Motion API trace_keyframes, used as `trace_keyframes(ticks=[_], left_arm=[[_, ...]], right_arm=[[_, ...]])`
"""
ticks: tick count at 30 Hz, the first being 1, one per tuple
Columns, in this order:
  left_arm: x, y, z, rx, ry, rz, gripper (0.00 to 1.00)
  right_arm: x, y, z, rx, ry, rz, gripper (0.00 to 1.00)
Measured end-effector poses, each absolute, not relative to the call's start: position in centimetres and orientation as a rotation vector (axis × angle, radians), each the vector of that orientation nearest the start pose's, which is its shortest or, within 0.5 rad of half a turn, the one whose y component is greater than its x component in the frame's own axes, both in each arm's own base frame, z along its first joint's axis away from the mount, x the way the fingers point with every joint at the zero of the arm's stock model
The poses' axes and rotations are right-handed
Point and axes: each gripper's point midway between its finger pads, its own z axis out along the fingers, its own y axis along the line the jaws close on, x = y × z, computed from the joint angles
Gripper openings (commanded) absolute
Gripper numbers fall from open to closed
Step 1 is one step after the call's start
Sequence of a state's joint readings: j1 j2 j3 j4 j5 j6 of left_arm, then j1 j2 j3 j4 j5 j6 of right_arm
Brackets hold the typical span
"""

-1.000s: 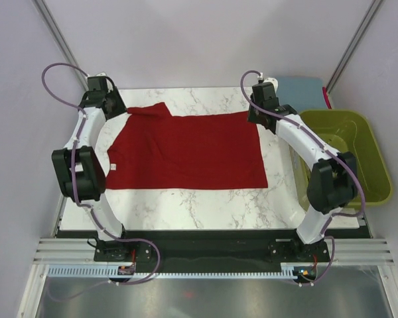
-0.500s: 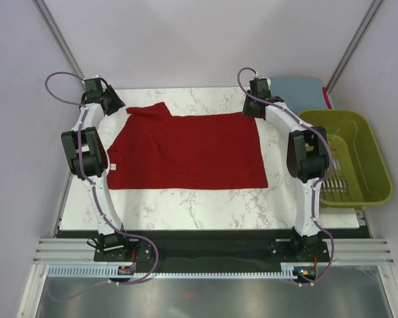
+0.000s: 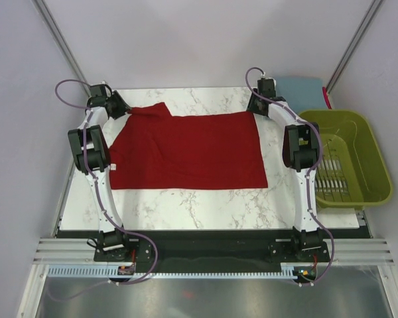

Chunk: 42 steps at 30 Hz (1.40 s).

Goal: Fold and stack the t-shirts
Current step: Fold the tshirt

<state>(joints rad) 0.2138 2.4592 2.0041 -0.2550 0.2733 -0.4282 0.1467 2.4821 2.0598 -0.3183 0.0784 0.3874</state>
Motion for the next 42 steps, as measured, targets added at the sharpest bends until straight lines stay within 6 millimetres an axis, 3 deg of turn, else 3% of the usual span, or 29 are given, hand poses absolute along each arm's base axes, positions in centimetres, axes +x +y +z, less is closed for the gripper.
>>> trace_keyframes(ticks=[8, 12, 16, 17, 24, 31, 42], left_arm=[[63.9, 6.4, 3.9, -0.560, 2.168, -0.488, 0.47], [64.3, 6.3, 3.7, -0.557, 2.153, -0.504, 0.40], [64.4, 6.0, 3.7, -0.569, 2.146, -0.533, 0.05], [64.4, 5.9, 3.7, -0.571, 2.145, -0.539, 0.02], [64.8, 5.4, 4.3, -0.546, 2.132, -0.583, 0.02], [64.6, 5.3, 6.1, -0.531, 2.115, -0.586, 0.02], [64.0, 4.4, 13.2, -0.435, 2.020, -0.620, 0.02]], right_arm=[[64.1, 10.8, 3.3, 0.279, 2.264, 0.275, 0.44], [64.1, 11.1, 3.3, 0.266, 2.264, 0.300, 0.41], [64.1, 11.2, 3.2, 0.257, 2.265, 0.313, 0.32], [64.1, 11.2, 3.2, 0.253, 2.267, 0.314, 0.29], [64.1, 10.9, 2.9, 0.240, 2.272, 0.306, 0.00], [64.2, 9.9, 2.9, 0.255, 2.269, 0.297, 0.00], [64.3, 9.4, 3.1, 0.260, 2.233, 0.319, 0.00]])
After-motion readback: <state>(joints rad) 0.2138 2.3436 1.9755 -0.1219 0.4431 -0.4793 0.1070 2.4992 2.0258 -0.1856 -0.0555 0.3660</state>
